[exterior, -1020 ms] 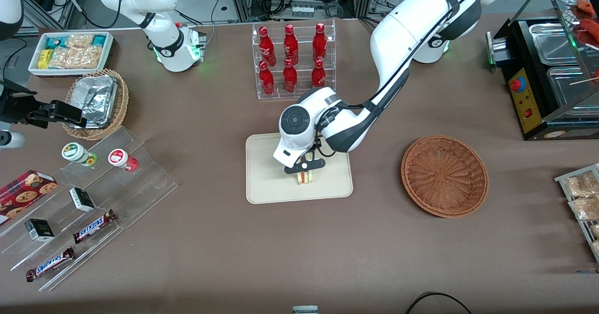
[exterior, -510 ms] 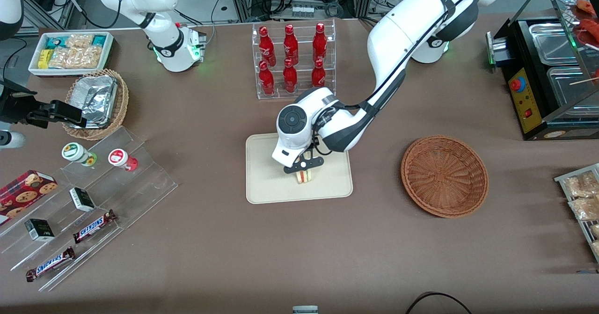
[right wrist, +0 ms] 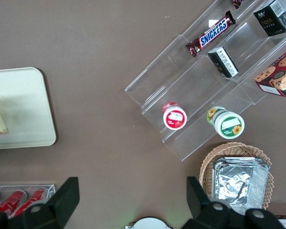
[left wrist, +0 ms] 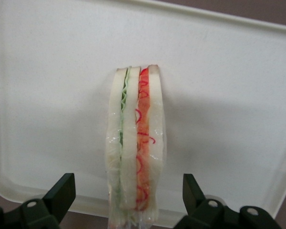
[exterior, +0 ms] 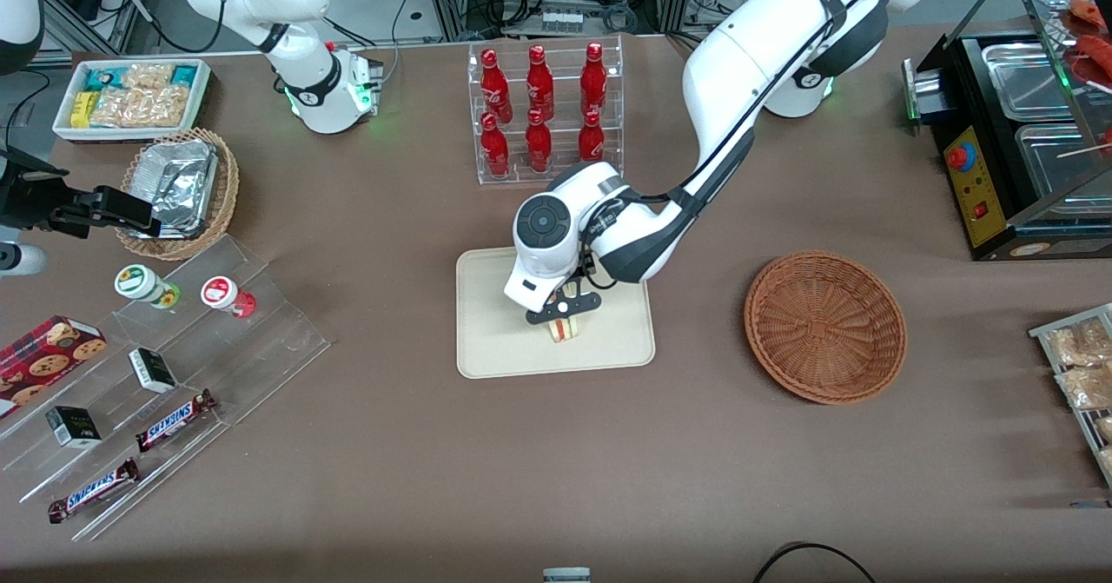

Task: Place sandwich from basket to tray

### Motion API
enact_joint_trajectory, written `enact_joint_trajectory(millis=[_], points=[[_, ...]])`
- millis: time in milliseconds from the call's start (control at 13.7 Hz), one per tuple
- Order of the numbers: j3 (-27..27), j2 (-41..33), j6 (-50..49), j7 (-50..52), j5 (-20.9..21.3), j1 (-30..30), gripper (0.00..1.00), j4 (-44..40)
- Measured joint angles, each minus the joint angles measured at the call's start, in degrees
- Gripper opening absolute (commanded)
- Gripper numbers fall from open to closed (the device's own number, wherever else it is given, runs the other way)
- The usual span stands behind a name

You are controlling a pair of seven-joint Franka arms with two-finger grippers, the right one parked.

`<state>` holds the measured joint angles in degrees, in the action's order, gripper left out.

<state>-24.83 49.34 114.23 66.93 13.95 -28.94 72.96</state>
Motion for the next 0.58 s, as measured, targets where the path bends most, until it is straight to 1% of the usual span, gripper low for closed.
enact_joint_trajectory(millis=[291,437,583], points=[[-0.1,-2.1,-7.4,-0.3,0.0,0.0,1.0,-5.3],[0.1,-4.1,-9.1,-4.5,0.0,0.1,1.0,-6.3],[1.6,-6.0,-11.0,-10.2,-0.3,0.0,1.0,-6.3]])
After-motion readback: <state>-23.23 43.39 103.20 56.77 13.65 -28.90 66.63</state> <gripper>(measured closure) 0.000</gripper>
